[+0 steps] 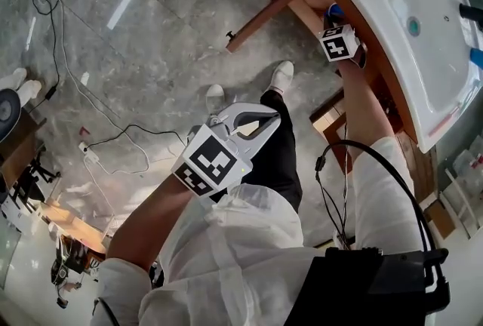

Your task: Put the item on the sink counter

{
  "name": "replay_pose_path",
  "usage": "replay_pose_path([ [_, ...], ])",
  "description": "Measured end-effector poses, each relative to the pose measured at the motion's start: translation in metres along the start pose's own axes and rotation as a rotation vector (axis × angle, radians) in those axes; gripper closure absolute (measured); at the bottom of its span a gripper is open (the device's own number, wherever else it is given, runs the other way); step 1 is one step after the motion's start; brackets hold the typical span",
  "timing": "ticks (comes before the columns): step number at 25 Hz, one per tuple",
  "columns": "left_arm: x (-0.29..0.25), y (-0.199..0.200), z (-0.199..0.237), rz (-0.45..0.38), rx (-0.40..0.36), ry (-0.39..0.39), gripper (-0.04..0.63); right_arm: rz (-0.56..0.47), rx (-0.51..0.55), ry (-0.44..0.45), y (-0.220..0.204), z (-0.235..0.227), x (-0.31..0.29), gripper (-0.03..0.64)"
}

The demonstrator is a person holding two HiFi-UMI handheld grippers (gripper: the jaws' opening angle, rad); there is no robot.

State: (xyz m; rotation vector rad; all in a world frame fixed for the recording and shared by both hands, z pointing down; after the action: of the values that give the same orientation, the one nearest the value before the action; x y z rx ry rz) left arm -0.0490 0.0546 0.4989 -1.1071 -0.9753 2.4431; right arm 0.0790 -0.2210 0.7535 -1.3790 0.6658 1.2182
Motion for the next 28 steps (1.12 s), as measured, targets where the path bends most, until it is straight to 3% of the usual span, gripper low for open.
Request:
replay_pose_path([
  [16,-0.002,-0.014,0.004,0.007,0.045,0.014,0.589,0.017,0.035,-0.028,-0.001,-0.010,-0.020,0.597],
  [28,0.004,-0.013,-0.001,0.014,0.024,-0.003,0.590,-0.049,0.021,-0.115,-0.004,0.000,0.012,0.592],
])
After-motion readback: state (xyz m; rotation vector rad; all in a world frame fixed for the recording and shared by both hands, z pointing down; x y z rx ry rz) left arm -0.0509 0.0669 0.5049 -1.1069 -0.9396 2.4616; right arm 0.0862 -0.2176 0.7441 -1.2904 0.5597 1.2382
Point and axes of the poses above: the fingertips, and each gripper's own axes: x backward along the fingers, z to its left, y out of its top, the point moved 8 cm from there along x, backward along the fingers, and after that the axes turned 5 degrees about y, right-handed, at the moved point
